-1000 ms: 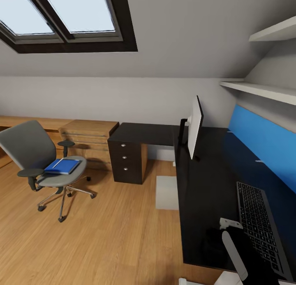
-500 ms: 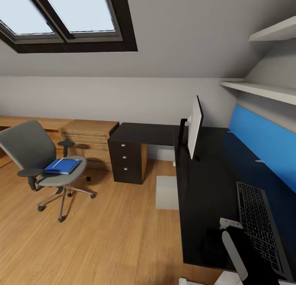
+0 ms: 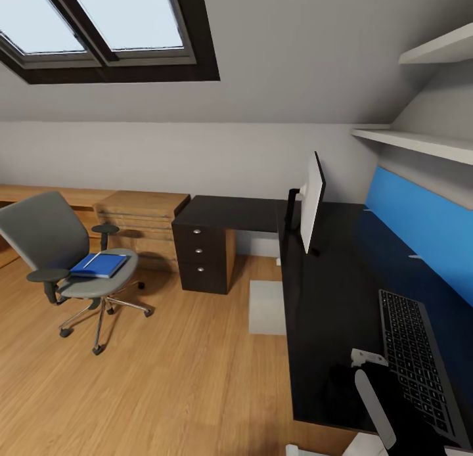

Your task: In the bedroom, organize the workspace by keeping the computer under the desk, ensuring the monitor is on the desk, placing the keyboard on the desk next to the monitor, placing the mouse on the desk next to the keyboard, moving the folder from the swivel chair onto the desk next to the mouse, stacking the notebook on top of the folder with the pen on top of the notebook, and positioning the swivel chair next to the desk.

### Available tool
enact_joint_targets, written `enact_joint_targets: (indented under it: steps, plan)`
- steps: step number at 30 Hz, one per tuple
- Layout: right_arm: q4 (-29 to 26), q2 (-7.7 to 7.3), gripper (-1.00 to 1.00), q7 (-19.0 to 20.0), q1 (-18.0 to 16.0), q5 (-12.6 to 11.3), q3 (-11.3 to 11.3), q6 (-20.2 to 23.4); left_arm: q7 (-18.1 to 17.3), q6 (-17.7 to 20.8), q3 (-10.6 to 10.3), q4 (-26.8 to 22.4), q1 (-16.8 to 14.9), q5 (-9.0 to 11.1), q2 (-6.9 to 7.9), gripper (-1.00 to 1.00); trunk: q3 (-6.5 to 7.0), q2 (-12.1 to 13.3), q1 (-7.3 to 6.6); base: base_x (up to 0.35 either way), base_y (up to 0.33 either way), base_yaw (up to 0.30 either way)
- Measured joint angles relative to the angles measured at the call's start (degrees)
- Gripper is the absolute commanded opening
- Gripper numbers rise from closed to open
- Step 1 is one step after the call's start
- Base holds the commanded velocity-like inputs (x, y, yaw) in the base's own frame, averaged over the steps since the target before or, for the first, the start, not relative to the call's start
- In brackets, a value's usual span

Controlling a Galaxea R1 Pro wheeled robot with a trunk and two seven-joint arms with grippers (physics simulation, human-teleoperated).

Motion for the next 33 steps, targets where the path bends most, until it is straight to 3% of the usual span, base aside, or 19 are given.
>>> enact_joint_targets:
  steps: [11, 16, 33]
  plan:
    - [0.02, 0.0, 1.0, 0.0, 0.0, 0.03, 0.0, 0.0, 0.0, 0.0, 0.0, 0.0, 0.0, 0.02, 0.0, 1.0, 0.0, 0.0, 0.0, 0.0, 0.0, 0.0]
    - [0.05, 0.0, 1.0, 0.0, 0.0, 0.01, 0.0, 0.0, 0.0, 0.0, 0.0, 0.0, 0.0, 0.01, 0.0, 1.0, -0.89, -1.99, 1.09, 0.0, 0.0, 0.0]
    - [0.09, 0.09, 1.0, 0.0, 0.0, 0.04, 0.0, 0.0, 0.0, 0.0, 0.0, 0.0, 0.0, 0.0, -0.01, 1.0, -0.9, -2.01, 1.1, 0.0, 0.0, 0.0]
